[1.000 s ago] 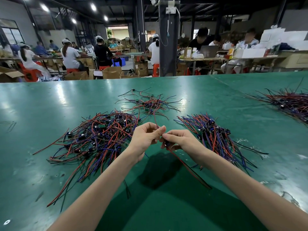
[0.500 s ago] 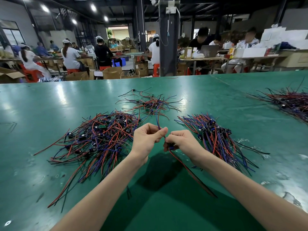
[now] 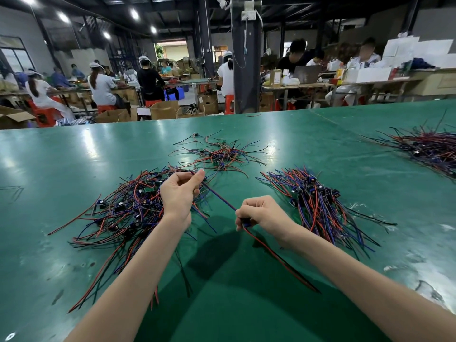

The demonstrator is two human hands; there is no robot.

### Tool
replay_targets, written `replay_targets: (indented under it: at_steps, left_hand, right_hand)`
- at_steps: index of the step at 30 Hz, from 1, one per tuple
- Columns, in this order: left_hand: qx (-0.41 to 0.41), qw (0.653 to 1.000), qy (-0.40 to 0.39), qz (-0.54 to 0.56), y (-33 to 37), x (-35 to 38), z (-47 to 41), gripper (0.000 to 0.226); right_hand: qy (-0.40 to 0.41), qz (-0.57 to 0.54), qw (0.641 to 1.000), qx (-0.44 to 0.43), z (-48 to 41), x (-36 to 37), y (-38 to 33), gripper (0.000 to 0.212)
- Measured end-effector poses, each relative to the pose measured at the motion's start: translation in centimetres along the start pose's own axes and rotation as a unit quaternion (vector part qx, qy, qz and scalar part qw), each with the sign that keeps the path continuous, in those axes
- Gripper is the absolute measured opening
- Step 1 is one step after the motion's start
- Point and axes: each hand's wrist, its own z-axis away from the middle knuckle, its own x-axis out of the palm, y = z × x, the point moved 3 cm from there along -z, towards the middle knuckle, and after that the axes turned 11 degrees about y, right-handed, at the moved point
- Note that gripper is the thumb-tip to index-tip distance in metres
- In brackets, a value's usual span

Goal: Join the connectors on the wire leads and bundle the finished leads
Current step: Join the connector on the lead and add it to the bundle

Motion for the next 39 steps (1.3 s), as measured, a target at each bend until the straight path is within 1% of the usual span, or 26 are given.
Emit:
replay_targets:
  at_steps: [2,5,7,9,12,15,16,18,22,25,26,28,30,31,33,35,36,39]
  left_hand:
    - [0.014,1.000,0.009,-0.018,0.1,-0.1,0.0,0.023]
    - [0.067,0.995,0.024,-0.076,0.4,-0.2,-0.1,0.023]
    - [0.067,0.993,0.035,-0.092,0.5,-0.3,-0.3,0.024]
    - [0.014,0.998,0.036,-0.059,0.4,-0.4,-0.3,0.027]
    - [-0.120,0.992,0.023,0.040,0.4,0.0,0.0,0.029]
    - [-0.256,0.958,-0.007,0.124,0.4,0.4,0.4,0.030]
    - [-0.290,0.946,-0.023,0.145,0.3,0.5,0.5,0.030]
    - [-0.322,0.932,-0.046,0.159,0.2,0.6,0.7,0.029]
    - [-0.291,0.946,-0.040,0.137,-0.2,0.5,0.4,0.025]
    - [-0.271,0.950,-0.032,0.152,-0.6,0.6,0.8,0.023]
    - [-0.271,0.949,-0.041,0.158,-0.8,0.8,1.1,0.024]
    - [-0.263,0.950,-0.079,0.148,-0.9,1.1,1.7,0.034]
    - [-0.238,0.958,-0.129,0.090,-1.0,1.5,2.5,0.040]
    - [-0.223,0.961,-0.154,0.055,-1.2,1.8,3.0,0.037]
    - [-0.192,0.962,-0.194,-0.003,-1.7,2.3,4.2,0.022]
    - [-0.155,0.966,-0.203,-0.041,-2.3,2.7,5.0,0.006]
    - [-0.139,0.969,-0.200,-0.053,-2.5,2.8,5.3,0.002]
    - [-0.121,0.974,-0.182,-0.053,-2.7,2.8,5.3,0.009]
  right_hand:
    - [-0.004,0.000,1.000,0.000,0.0,0.1,0.0,0.037]
    - [-0.009,-0.002,1.000,0.002,0.1,0.0,0.1,0.039]
    - [-0.013,0.000,1.000,0.005,0.1,0.0,0.1,0.039]
    - [-0.014,0.007,1.000,0.006,0.1,0.0,0.2,0.038]
    - [-0.010,0.021,1.000,0.007,0.1,0.0,0.3,0.037]
    - [-0.011,0.025,1.000,0.008,0.0,-0.1,0.3,0.039]
    - [-0.013,0.026,1.000,0.008,0.0,-0.1,0.4,0.040]
    - [-0.018,0.033,0.999,0.010,0.0,-0.1,0.4,0.040]
    - [-0.026,0.020,0.999,0.016,0.3,0.0,0.7,0.040]
    - [-0.017,0.008,1.000,0.019,0.5,-0.1,0.8,0.032]
    - [-0.009,0.007,1.000,0.019,0.5,-0.1,0.8,0.030]
    - [0.013,-0.018,0.999,0.026,0.4,-0.2,0.9,0.028]
    - [0.036,-0.043,0.998,0.034,0.1,-0.4,0.9,0.027]
    - [0.046,-0.046,0.997,0.035,0.0,-0.5,0.8,0.027]
    - [0.060,-0.046,0.997,0.034,-0.1,-0.7,0.9,0.030]
    - [0.067,-0.043,0.996,0.033,-0.2,-0.7,1.1,0.033]
    - [0.070,-0.041,0.996,0.032,-0.3,-0.7,1.2,0.035]
    - [0.075,-0.027,0.997,0.022,-0.3,-0.6,1.3,0.034]
